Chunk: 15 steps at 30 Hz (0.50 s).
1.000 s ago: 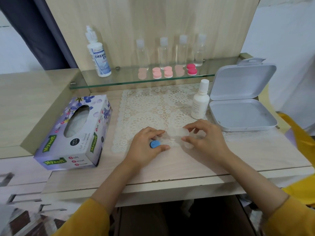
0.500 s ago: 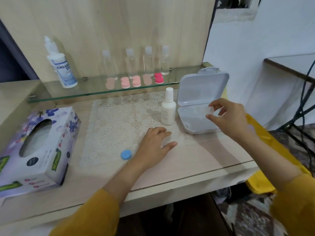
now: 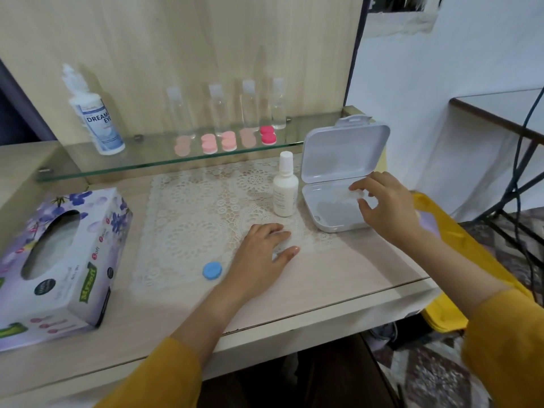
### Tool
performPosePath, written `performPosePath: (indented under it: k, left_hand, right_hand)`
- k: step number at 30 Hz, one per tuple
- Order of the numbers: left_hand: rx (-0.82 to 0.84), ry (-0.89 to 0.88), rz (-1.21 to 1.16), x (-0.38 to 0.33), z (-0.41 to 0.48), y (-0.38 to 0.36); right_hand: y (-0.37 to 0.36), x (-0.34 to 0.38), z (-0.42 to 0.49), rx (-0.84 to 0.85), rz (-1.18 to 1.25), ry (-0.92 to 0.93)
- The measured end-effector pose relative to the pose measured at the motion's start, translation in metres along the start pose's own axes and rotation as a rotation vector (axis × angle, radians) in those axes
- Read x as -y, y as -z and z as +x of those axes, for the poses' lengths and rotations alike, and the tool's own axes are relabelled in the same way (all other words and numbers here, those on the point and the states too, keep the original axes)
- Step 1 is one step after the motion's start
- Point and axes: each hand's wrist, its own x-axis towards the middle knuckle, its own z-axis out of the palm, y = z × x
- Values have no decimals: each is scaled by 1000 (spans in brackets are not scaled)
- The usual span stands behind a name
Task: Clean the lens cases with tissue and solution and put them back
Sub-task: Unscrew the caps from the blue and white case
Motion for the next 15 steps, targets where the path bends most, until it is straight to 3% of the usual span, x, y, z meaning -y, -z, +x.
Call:
performPosePath:
  k: [15]
  left_hand:
    - [0,-6,9,-1,-1,0]
  right_hand:
    - [0,-1,-5,-53,25,1]
